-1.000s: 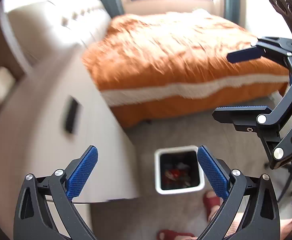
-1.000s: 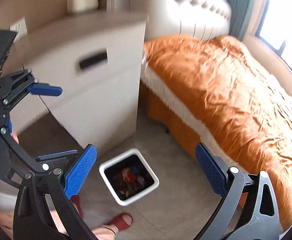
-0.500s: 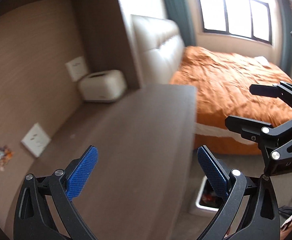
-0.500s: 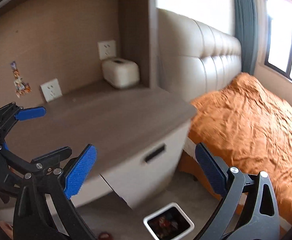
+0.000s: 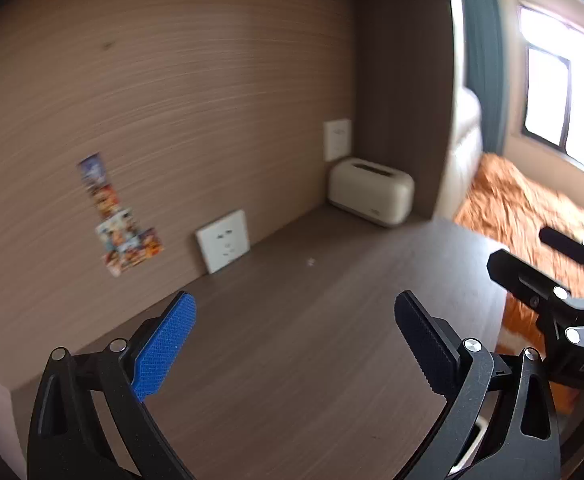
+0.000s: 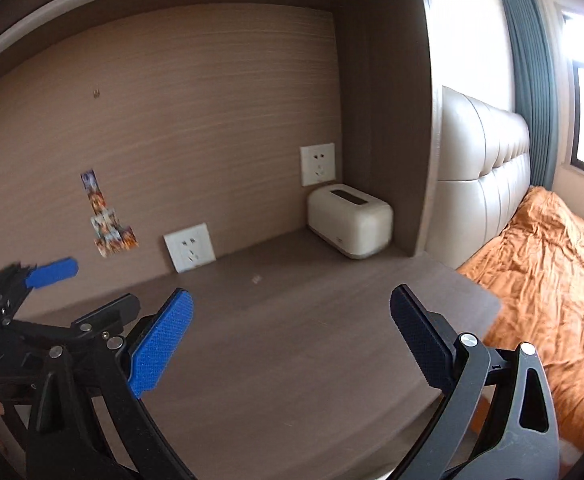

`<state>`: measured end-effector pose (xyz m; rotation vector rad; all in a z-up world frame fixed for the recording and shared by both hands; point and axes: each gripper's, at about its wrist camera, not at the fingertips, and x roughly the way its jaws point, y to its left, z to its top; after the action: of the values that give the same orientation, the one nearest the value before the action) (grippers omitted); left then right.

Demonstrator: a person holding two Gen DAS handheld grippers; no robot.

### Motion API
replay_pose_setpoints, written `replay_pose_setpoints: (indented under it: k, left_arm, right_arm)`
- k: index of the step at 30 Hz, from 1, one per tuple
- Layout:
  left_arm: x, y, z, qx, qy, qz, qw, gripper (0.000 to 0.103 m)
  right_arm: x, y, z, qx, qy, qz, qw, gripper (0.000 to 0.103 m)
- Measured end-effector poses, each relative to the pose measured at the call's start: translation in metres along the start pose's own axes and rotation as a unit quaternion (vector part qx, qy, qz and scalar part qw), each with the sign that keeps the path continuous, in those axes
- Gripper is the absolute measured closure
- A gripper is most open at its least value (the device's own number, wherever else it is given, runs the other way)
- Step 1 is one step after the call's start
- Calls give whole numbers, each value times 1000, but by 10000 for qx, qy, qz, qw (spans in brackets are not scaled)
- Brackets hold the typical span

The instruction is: Collect trash

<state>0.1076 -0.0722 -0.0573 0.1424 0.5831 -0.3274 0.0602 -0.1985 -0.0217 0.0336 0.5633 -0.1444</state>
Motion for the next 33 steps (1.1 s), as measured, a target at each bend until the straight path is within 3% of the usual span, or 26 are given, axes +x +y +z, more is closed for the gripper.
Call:
replay_pose_setpoints:
  k: [9,22,33]
  left_arm:
    - [-5,40,6,-172,-83,245,9995,5]
    - [2,56,10,-421,-54,200,9989,5]
    - [1,55,10,-404,-139,254,9988,5]
  right_arm:
    - [12,35,18,91,-153,194,9997,5]
    - [27,48,24,-121,-52,-198,9997,5]
    - [36,44,21,84,47,-182,9998,4]
